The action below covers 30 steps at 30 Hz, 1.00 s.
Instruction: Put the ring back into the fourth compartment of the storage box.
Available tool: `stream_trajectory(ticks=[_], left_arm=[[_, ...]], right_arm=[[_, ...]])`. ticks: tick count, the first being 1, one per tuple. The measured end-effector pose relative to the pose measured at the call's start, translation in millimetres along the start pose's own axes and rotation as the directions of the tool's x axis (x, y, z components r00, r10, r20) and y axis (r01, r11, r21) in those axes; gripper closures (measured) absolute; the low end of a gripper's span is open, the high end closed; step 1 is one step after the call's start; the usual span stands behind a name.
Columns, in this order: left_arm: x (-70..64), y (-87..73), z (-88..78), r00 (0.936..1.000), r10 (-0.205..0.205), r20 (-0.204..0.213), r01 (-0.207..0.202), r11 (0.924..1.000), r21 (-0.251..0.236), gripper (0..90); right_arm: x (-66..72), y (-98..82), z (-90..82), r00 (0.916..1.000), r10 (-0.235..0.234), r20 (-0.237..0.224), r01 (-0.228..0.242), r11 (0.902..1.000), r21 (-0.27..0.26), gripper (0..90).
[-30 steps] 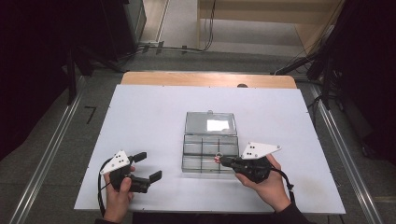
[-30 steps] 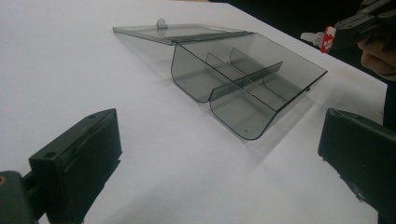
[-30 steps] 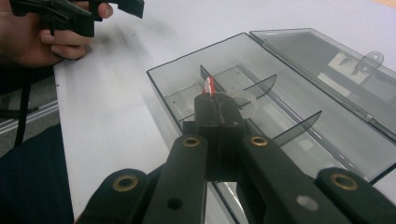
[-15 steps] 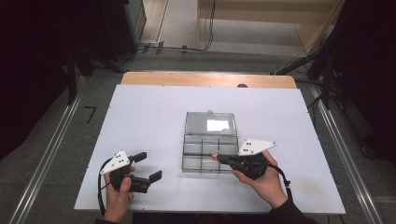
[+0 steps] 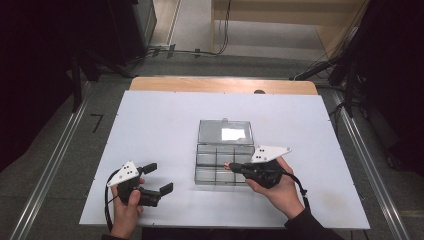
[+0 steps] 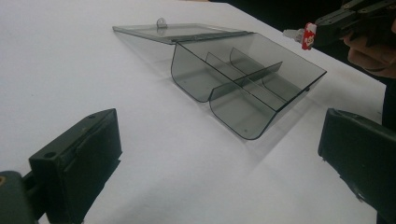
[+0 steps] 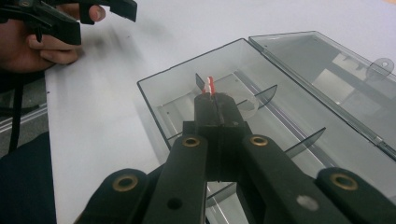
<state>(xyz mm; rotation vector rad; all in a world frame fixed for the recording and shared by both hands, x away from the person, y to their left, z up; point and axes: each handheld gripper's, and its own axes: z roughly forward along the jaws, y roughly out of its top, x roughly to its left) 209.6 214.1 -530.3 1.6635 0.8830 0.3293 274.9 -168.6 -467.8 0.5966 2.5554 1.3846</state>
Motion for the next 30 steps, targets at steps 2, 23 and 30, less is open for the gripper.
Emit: stream_trajectory(ticks=[2,23,30], left_arm=[[0.1,0.0,-0.1,1.0000,0.000,0.001,0.000,1.0000,0.000,0.0],[-0.1,0.0,-0.1,1.0000,0.001,0.002,-0.001,1.0000,-0.001,0.0],[-0.2,0.0,-0.1,1.0000,0.002,0.003,-0.002,1.0000,-0.002,0.0]], right_arm=[[-0.6,0.9,0.9,1.0000,-0.002,-0.001,0.002,1.0000,-0.001,88.5],[-4.7,9.0,16.0,1.0000,0.005,-0.004,-0.005,0.9999,0.016,88.6],[-5.3,11.2,21.4,1.0000,0.005,-0.005,-0.005,0.9998,0.021,88.6]])
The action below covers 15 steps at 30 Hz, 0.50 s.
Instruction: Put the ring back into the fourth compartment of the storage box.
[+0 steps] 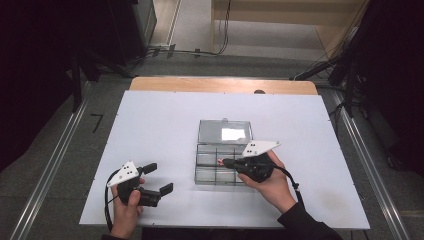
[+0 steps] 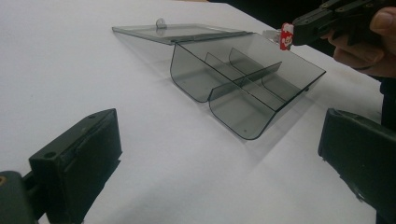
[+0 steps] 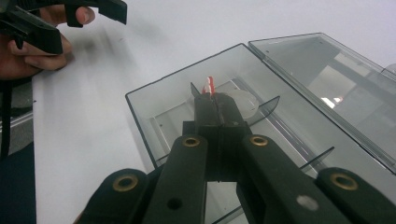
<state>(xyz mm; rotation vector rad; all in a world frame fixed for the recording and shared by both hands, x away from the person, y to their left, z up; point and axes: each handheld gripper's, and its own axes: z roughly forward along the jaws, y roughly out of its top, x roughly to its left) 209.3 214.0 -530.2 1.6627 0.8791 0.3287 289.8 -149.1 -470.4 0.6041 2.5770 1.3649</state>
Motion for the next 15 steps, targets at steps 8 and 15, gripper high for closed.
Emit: stream_trajectory(ticks=[8,15], left_arm=[[0.0,0.0,0.1,1.0000,0.001,0.000,-0.001,1.0000,0.000,0.0],[0.0,0.0,0.0,1.0000,0.001,0.001,-0.001,1.0000,0.000,0.0]], right_arm=[[-1.2,1.9,6.3,1.0000,-0.005,0.002,0.005,1.0000,0.008,88.6],[-1.1,5.3,11.1,1.0000,-0.005,-0.002,0.005,0.9999,0.011,88.6]])
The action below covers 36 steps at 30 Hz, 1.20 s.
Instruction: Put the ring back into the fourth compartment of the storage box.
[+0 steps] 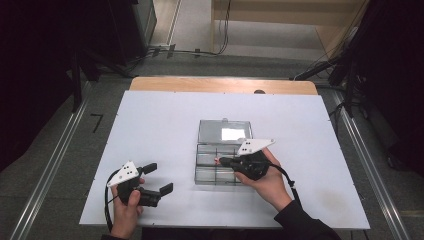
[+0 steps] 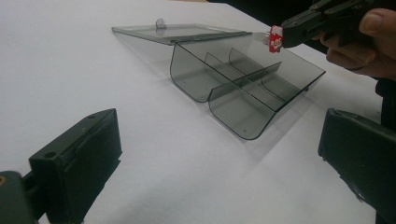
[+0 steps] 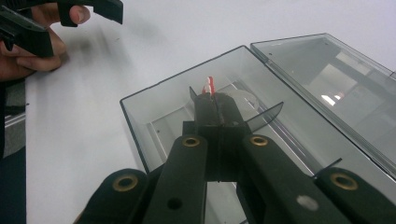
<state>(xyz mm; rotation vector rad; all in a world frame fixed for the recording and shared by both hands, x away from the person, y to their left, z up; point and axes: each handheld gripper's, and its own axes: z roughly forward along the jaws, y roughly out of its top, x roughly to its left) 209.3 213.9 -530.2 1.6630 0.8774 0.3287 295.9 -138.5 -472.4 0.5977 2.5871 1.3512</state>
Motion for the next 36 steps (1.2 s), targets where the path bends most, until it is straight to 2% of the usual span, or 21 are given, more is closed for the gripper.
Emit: stream_trajectory(ticks=[36], left_arm=[[-0.1,0.0,0.1,1.0000,0.005,0.003,-0.005,1.0000,0.000,0.0]], right_arm=[[-2.0,13.4,27.3,1.0000,0.004,-0.005,-0.004,0.9994,0.036,88.5]])
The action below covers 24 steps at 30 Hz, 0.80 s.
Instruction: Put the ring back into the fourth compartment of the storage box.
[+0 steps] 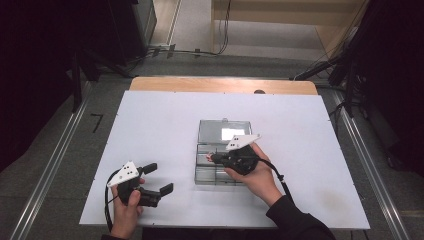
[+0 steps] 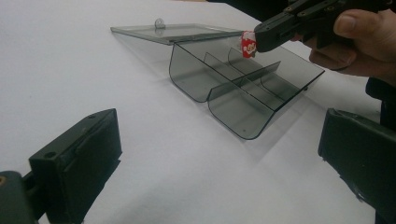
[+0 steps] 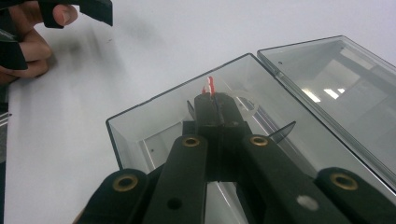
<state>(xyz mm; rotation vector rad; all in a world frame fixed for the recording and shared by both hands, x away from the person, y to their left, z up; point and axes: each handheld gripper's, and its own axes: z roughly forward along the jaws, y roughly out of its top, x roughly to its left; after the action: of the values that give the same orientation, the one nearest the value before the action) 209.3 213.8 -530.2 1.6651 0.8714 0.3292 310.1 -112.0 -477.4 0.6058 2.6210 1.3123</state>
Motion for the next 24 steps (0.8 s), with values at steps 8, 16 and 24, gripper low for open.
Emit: stream_trajectory(ticks=[8,16,24], left_arm=[[0.1,-0.1,0.0,1.0000,0.000,0.001,0.000,1.0000,-0.002,0.0],[0.3,0.0,0.3,1.0000,0.002,0.003,-0.002,1.0000,0.001,0.0],[0.2,0.0,0.4,1.0000,0.001,0.003,-0.001,1.0000,0.001,0.0]], right_arm=[[-2.0,1.6,5.0,1.0000,0.004,0.005,-0.004,0.9999,0.016,88.6],[-3.5,1.6,10.6,0.9999,0.008,0.010,-0.008,0.9993,0.036,88.6],[-4.7,1.9,13.9,0.9998,0.014,0.014,-0.015,0.9982,0.059,88.5]])
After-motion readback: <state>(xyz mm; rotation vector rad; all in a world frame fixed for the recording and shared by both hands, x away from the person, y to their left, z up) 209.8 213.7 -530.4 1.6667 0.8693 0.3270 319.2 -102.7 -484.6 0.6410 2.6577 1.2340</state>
